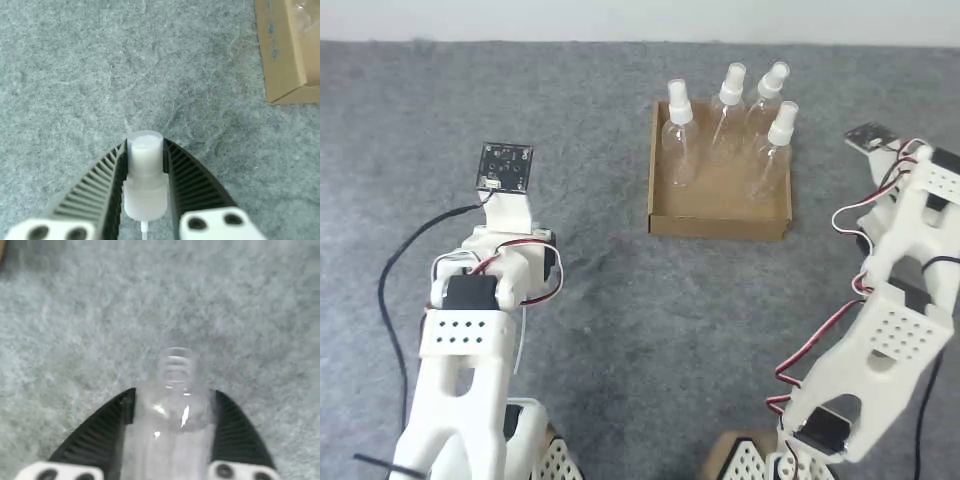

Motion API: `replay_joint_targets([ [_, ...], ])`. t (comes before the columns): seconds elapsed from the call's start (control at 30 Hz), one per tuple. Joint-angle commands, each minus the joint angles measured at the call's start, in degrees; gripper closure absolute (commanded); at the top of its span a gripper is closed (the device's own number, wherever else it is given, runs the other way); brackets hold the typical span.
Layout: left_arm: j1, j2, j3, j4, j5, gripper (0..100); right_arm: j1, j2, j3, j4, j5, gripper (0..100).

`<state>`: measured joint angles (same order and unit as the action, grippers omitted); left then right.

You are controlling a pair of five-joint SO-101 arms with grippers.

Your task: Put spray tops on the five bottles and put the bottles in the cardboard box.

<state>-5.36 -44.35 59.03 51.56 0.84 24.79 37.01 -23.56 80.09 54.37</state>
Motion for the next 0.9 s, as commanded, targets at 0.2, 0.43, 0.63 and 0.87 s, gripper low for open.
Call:
replay_joint_targets([
  [0.2, 0.18, -1.93, -0.31, -1.23, 0.53, 99, 0.48, -4.09, -3.16, 1.71, 2.46, 99.2],
  [0.43, 0.18, -2.37, -0.31, -1.14, 0.62, 99, 0.13, -23.96, -1.58, 6.46, -9.85, 99.2],
  [0.63, 0.18, -2.46, -2.15, -0.7, 0.26, 99, -8.75, -43.38, 13.27, 3.74, -16.18, 99.2],
  [0.87, -0.26, -2.55, -12.26, 6.51, 0.26, 99, -27.03, -71.16, 38.68, -4.7, -23.91, 99.2],
])
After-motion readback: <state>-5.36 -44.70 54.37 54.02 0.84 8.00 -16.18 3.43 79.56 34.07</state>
